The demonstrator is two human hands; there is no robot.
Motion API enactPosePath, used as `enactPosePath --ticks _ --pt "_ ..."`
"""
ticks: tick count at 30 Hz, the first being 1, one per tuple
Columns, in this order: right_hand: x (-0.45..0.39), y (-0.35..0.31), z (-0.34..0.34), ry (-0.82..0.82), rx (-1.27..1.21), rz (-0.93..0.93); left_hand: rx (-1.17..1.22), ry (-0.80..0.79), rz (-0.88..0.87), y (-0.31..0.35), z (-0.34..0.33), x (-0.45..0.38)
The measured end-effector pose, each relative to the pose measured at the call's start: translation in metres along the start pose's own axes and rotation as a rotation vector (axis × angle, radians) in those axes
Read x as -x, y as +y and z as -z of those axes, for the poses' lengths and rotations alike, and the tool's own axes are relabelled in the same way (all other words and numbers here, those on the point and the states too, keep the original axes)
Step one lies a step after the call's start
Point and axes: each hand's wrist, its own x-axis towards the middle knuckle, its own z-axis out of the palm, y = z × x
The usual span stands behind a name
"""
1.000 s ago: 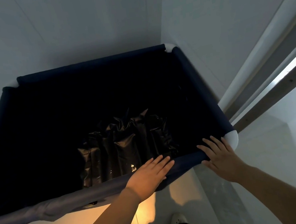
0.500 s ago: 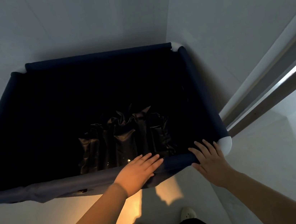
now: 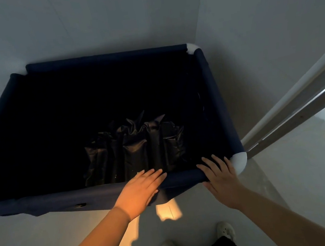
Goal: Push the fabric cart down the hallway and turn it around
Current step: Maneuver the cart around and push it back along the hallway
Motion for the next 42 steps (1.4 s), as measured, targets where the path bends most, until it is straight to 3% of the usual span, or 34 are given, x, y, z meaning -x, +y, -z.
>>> enactPosePath --ticks 8,18,27,42 --pt "-0.016 -0.026 -0.007 0.007 0.035 0.094 -0.015 -0.058 0.061 -0.023 0.0 0.026" --pt "-0.025 -0.017 -0.005 0.032 -0.018 0.197 0.055 0.039 0.102 -0.016 -0.01 0.034" --pt "-0.032 0.05 0.003 0.016 -0.018 0.269 0.013 -0.007 0.133 0.031 -0.018 -0.006" --pt "-0.05 0.181 0.038 -0.027 0.029 0.314 0.003 0.076 0.183 0.112 -0.02 -0.117"
